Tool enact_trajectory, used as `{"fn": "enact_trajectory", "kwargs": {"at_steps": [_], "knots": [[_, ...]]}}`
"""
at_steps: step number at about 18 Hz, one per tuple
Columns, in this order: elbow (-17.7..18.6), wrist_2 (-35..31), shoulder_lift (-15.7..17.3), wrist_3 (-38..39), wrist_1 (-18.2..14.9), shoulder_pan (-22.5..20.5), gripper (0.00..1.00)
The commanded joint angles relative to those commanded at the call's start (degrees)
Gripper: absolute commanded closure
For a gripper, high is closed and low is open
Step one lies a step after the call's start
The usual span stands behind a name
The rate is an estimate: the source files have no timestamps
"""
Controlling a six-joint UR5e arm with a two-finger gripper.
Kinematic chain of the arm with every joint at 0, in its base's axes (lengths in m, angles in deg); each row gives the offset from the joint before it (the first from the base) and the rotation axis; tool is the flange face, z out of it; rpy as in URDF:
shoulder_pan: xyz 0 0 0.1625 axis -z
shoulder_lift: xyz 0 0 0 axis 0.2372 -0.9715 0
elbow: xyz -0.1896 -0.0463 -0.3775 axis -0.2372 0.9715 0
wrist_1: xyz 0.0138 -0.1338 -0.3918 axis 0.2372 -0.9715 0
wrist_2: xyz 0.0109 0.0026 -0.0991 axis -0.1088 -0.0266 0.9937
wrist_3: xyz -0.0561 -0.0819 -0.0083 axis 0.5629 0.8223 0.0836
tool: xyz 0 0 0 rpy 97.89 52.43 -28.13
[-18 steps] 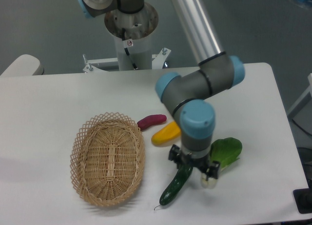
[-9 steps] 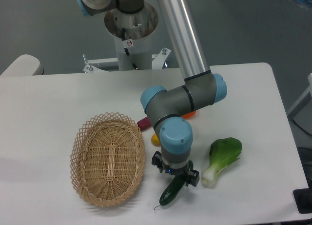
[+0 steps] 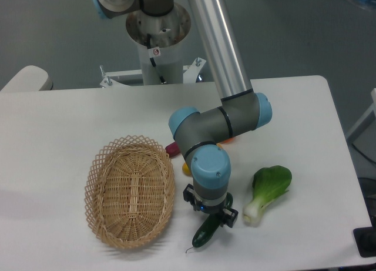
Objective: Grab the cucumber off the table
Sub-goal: 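Close the gripper around the middle of the green cucumber, then lift the held cucumber up off the table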
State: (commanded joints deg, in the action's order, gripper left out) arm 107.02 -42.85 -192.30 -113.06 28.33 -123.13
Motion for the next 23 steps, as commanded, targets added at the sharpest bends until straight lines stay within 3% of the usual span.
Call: {"fn": "enact_trajectory", "kwargs": {"at_steps": [1,4,8,12,16,18,23], "knots": [[-0.26,0.00,0.00,-0.61,0.00,0.00,0.65],[-0.35,-0.09,0.00,-2.63,-0.09,-0.26,0.72],[-0.70,-0.09,1.05,-4.39,-0.18,-0.70,0.75],[0.00,-0.26,5.78,-11.67,-1.66,-2.80,0.75],[-0.70,0.96,11.06,-18.97,-8.86,-7.28,0.75],[-0.79,1.58,13.61,-21.52,-10.45,-8.78,0.75],[-2.11,1.58,15.55,-27.94,-14.23,-12.56,0.75]]}}
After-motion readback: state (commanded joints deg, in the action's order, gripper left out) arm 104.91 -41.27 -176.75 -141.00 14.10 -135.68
